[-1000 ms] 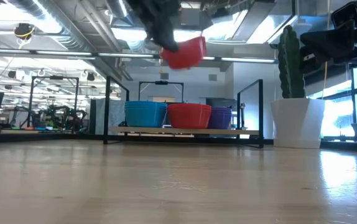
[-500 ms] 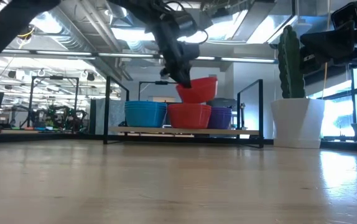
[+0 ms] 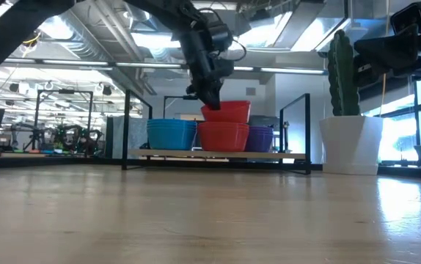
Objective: Pick & Place Mini bowls
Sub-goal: Stack the red bowl on the red bowl on the shelf, then return to Home Position
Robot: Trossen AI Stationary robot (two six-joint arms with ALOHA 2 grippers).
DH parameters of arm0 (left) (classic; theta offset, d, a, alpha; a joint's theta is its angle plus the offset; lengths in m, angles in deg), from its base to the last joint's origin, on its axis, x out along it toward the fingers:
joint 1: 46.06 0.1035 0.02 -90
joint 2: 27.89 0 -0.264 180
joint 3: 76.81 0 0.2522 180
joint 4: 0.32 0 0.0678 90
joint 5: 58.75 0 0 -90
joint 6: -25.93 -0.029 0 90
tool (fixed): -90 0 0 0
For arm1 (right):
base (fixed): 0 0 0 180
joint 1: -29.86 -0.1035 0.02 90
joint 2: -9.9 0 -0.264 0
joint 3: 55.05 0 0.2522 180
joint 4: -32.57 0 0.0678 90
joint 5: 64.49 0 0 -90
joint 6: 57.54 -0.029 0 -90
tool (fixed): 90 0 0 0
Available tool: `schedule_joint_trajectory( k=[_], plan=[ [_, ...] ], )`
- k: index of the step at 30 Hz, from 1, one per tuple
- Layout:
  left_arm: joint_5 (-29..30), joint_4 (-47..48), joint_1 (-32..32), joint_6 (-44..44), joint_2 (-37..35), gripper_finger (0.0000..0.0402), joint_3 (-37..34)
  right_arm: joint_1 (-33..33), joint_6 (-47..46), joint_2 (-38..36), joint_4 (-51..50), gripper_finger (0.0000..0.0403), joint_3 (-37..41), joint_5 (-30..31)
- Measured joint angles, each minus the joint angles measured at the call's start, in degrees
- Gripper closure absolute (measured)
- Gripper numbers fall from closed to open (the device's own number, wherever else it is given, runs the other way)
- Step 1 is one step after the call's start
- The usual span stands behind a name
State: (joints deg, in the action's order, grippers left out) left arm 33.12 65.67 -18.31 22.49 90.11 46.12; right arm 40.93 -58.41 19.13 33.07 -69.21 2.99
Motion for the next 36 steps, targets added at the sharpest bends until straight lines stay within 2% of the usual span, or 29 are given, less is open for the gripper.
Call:
schedule_joint_trajectory(
  k=[10,26,28,32,36],
  plan=[
    [0.1,0.9,0.4,-2.2,1.6,0.0391,0.0,0.0,0.0,0.0,0.0,0.0398,0.0,0.0],
    [1.0,-0.6,-0.5,-6.1,0.3,0.0276,0.2,0.0,0.0,0.0,0.0,0.0391,0.0,0.0],
    [0.6,-0.2,-0.5,-8.4,-1.0,0.0268,0.2,0.0,0.0,0.0,-0.1,0.039,0.0,0.0],
    [-3.9,1.8,-2.3,-11.2,-6.9,0.027,-0.6,0.0,1.3,-0.1,0.0,0.0394,0.0,-1.2],
    [-4.1,-1.0,-7.1,-13.6,-18.2,0.0303,-7.9,0.0,1.3,-0.8,0.6,0.0399,0.0,-0.6]
  ],
)
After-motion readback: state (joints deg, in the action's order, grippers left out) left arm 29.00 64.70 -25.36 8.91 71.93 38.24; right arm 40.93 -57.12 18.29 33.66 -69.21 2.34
